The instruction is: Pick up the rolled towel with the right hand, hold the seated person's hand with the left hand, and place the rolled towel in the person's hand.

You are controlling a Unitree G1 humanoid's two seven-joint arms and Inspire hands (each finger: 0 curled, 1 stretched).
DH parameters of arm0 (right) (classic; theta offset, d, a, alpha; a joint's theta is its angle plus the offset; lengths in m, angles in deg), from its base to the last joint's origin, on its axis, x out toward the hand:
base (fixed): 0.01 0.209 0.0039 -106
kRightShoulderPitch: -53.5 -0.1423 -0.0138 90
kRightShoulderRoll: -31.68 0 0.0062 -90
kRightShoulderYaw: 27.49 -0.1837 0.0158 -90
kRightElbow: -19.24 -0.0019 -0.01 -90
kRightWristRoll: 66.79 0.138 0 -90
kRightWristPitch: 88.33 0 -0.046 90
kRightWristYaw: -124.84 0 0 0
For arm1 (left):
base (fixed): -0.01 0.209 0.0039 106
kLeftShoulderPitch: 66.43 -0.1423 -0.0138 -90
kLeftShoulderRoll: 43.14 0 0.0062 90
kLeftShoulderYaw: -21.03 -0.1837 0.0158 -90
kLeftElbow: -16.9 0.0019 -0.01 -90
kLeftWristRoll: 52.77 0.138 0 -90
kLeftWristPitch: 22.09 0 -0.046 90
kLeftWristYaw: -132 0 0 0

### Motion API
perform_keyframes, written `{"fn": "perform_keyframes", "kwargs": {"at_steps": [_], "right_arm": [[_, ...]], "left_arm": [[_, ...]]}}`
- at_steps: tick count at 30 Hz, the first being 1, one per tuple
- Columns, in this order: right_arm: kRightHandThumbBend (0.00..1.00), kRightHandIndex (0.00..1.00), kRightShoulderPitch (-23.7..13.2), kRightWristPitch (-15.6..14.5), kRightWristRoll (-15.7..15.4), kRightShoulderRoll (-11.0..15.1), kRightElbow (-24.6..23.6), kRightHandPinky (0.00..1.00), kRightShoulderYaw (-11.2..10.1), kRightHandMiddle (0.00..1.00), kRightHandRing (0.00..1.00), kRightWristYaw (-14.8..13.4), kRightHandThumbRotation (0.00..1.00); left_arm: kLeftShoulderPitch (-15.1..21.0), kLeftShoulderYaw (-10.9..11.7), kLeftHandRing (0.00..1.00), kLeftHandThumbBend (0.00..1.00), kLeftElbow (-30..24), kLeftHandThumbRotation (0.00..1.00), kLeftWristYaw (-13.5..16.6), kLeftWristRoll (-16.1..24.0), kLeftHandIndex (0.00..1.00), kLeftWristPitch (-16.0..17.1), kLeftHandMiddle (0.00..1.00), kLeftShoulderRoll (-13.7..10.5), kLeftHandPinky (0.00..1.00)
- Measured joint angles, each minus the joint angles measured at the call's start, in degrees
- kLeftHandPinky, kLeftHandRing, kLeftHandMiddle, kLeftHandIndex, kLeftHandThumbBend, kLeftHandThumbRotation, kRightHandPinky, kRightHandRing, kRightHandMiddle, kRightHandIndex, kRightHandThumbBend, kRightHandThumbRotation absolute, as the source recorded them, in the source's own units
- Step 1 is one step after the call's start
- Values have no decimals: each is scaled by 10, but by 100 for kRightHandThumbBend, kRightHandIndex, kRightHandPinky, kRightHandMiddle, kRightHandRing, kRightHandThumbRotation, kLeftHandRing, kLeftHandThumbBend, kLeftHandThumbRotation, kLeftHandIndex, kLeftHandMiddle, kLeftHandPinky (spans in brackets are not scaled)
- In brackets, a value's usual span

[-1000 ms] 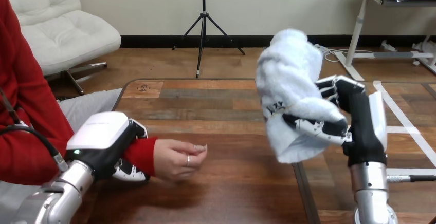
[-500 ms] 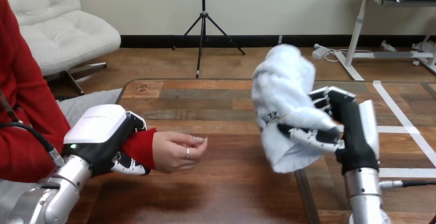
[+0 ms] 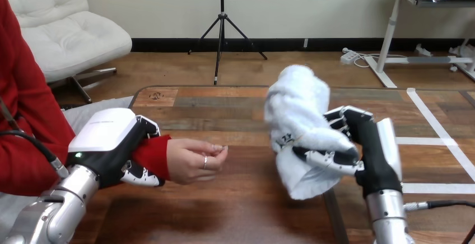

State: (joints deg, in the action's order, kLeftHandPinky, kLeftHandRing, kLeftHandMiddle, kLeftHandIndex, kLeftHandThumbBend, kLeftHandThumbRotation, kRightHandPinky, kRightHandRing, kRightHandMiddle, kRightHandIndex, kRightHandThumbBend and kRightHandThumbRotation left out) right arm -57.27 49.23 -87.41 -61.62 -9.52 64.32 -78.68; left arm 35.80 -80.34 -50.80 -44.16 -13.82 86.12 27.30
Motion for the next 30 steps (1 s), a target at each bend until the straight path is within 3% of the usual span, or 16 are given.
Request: {"fn": "perform_keyframes", "kwargs": {"at_steps": [30], "right_arm": [[74,45,0,0,-7,-27,5,30,8,40,35,-7,0]], "left_arm": [[0,20,34,76,-38,0,-3,-4,38,0,38,-1,30]]}}
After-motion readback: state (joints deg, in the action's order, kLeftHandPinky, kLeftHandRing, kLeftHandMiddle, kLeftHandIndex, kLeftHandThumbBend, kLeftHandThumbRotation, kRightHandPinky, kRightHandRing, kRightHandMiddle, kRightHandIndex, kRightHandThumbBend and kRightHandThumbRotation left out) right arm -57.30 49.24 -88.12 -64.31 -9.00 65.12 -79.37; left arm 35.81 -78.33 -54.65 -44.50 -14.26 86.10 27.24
